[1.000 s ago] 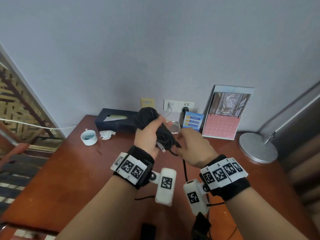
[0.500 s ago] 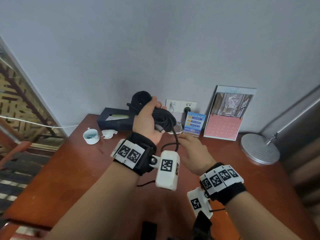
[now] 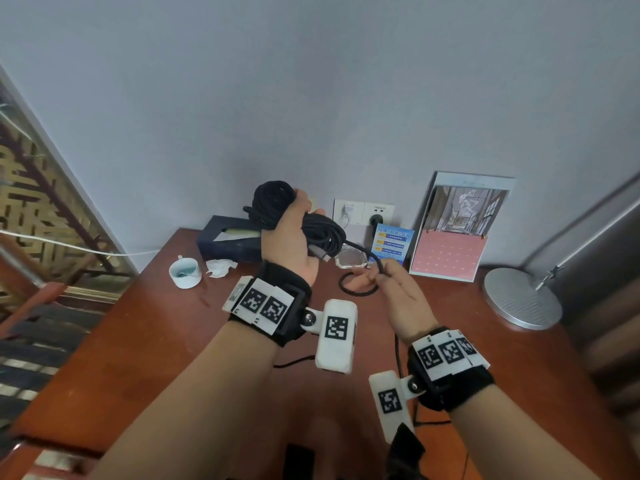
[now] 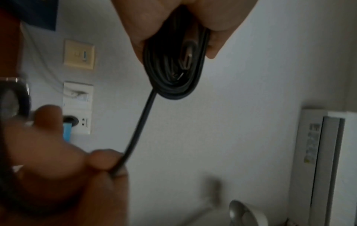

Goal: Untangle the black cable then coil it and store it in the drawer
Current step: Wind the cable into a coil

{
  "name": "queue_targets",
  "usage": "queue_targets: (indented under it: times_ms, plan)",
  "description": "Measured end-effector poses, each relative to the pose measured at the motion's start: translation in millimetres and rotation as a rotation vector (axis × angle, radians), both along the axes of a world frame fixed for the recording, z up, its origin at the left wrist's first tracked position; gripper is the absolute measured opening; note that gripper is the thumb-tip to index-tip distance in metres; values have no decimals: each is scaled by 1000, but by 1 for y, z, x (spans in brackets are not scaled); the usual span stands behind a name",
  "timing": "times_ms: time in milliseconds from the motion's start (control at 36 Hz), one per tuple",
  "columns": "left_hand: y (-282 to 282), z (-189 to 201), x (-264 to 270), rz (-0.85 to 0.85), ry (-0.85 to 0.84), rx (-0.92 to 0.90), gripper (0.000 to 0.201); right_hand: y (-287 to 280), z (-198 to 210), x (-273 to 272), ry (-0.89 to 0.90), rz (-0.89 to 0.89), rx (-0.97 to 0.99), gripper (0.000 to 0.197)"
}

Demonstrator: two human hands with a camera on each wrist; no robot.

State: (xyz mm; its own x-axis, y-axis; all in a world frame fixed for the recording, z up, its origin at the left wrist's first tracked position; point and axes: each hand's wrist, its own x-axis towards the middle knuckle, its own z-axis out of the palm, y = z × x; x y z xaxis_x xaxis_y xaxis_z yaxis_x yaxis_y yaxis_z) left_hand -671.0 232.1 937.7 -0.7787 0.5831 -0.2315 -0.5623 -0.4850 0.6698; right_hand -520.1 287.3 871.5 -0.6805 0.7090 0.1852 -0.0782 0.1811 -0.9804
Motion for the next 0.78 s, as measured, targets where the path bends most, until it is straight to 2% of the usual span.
queue_targets:
  times_ms: [83, 139, 194, 250, 306, 333, 389, 444, 528, 611, 722, 778]
  plan:
    - [-2, -2, -1, 62, 60, -38, 13, 0, 5, -4, 93, -21, -125, 18]
    - [-4, -2, -1, 82, 92, -64, 10, 2, 9, -3, 119, -33, -231, 24]
    - [-5, -3, -1, 99, 121, -78, 8, 5, 14, 0, 138, -14, -423, 25]
    - [-7, -5, -3, 131, 171, -111, 22, 10, 17, 3, 121, -21, -589, 22]
    - [-9, -6, -5, 174, 228, -171, 46, 18, 17, 6, 24, -58, -590, 21]
    - [-9, -6, -7, 198, 254, -188, 54, 22, 16, 8, -69, -80, -483, 20]
    - [-9, -9, -10, 218, 298, -209, 62, 27, 15, 12, -267, -108, -101, 17]
    - [-11, -8, -10, 204, 389, -276, 63, 29, 16, 15, -354, -112, 211, 15]
    - [-12, -11, -10, 167, 592, -379, 34, 26, 23, 18, -474, -28, 544, 10]
    - [-13, -14, -9, 141, 834, -470, 16, 21, 35, 20, -563, 111, 787, 10]
    - [-14, -18, -4, 70, 1103, -570, 15, 14, 50, 16, -546, 326, 961, 11]
    - [-14, -17, 3, -31, 1224, -622, 18, 13, 55, 14, -488, 382, 1004, 12]
